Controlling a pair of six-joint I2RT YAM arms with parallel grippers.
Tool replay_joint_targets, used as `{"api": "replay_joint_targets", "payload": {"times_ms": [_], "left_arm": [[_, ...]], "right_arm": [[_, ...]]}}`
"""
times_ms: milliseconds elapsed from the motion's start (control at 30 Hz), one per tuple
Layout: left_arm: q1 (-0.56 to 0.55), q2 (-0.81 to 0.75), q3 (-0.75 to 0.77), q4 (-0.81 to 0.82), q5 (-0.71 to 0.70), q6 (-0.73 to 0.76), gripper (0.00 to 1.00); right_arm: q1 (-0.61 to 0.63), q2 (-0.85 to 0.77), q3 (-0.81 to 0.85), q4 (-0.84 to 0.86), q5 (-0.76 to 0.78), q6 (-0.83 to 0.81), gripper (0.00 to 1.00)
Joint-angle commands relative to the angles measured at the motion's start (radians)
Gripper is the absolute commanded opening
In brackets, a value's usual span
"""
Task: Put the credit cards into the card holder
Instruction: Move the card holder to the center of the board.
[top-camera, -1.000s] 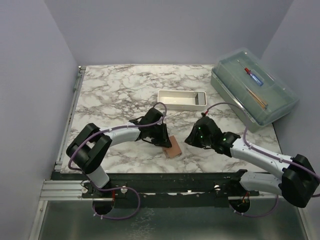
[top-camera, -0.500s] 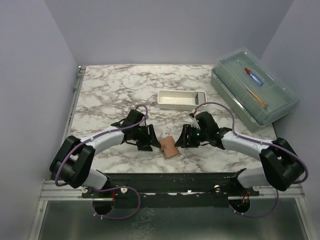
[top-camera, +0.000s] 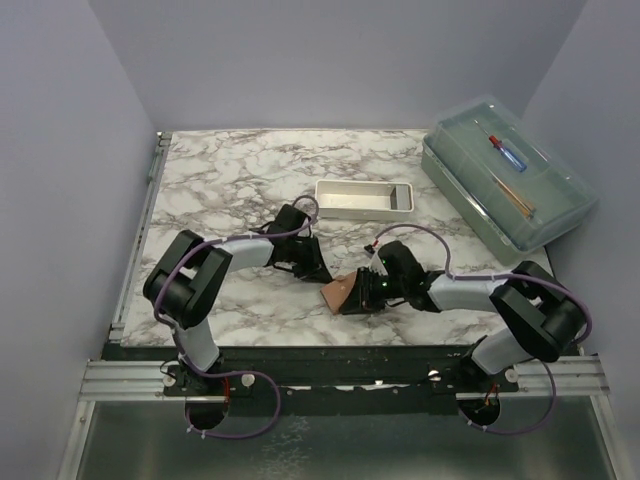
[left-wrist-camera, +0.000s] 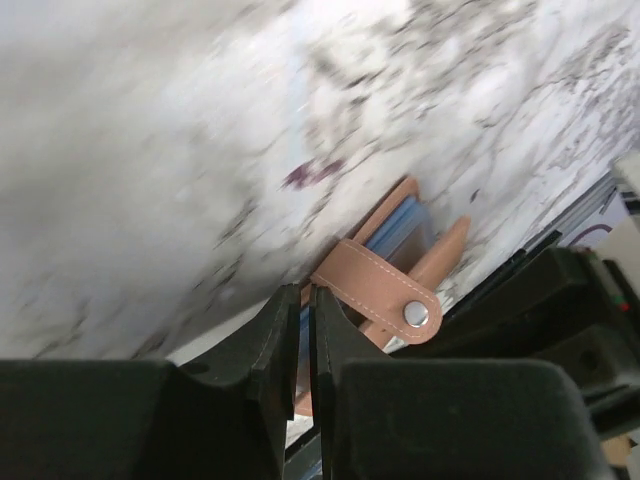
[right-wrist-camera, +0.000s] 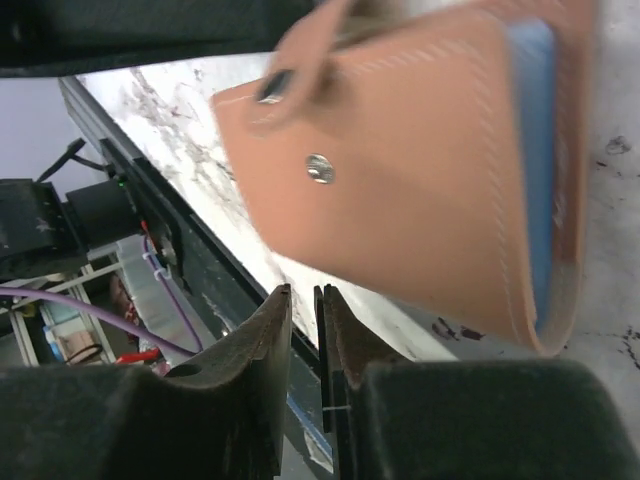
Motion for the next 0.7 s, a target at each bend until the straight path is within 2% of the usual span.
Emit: {"api": "replay_joint_targets", "payload": {"times_ms": [0,33,100,200,267,333,367,433,500,600,667], "left_arm": [[-0.029,0.057,0.111,-0.016,-0.017,0.061,0.15],[-0.025,0.045,0.108,-0.032,-0.035,0.069,0.17],[-0.011,0.001,0.077,-0.055,-0.065,0.085,0.27],[0.022,-0.075,0.044,-0.124,-0.087,0.122,0.42],[0.032,-0.13,0.041,-0.164,-0.098,0.14,0.46],[0.032,-0.183,0.044,-0.176,-0.087,0.137,0.47],[0.031,-0.202,0.047,-0.177,-0.073,0.13,0.46],[0.031,-0.23,0.056,-0.177,-0.036,0.117,0.36],[0.03,-0.241,0.065,-0.173,0.012,0.104,0.3],[0.001,-0.222,0.08,-0.157,0.115,0.093,0.22],[-0.033,-0.203,0.08,-0.143,0.13,0.084,0.16]], "right_arm": [[0.002,-0.07,0.032,-0.026,0.055,0.028,0.22],[0.001,-0.092,0.041,-0.074,0.088,0.02,0.23],[-0.001,-0.138,0.064,-0.177,0.158,-0.007,0.29],[-0.021,-0.176,0.121,-0.349,0.235,-0.036,0.46],[-0.038,-0.182,0.164,-0.44,0.266,-0.032,0.54],[-0.054,-0.184,0.196,-0.483,0.276,-0.019,0.54],[-0.061,-0.184,0.209,-0.492,0.277,-0.013,0.54],[-0.063,-0.175,0.234,-0.475,0.27,-0.044,0.53],[-0.064,-0.166,0.255,-0.455,0.277,-0.112,0.53],[-0.066,-0.172,0.269,-0.423,0.327,-0.179,0.53],[-0.067,-0.176,0.281,-0.401,0.305,-0.207,0.53]]}}
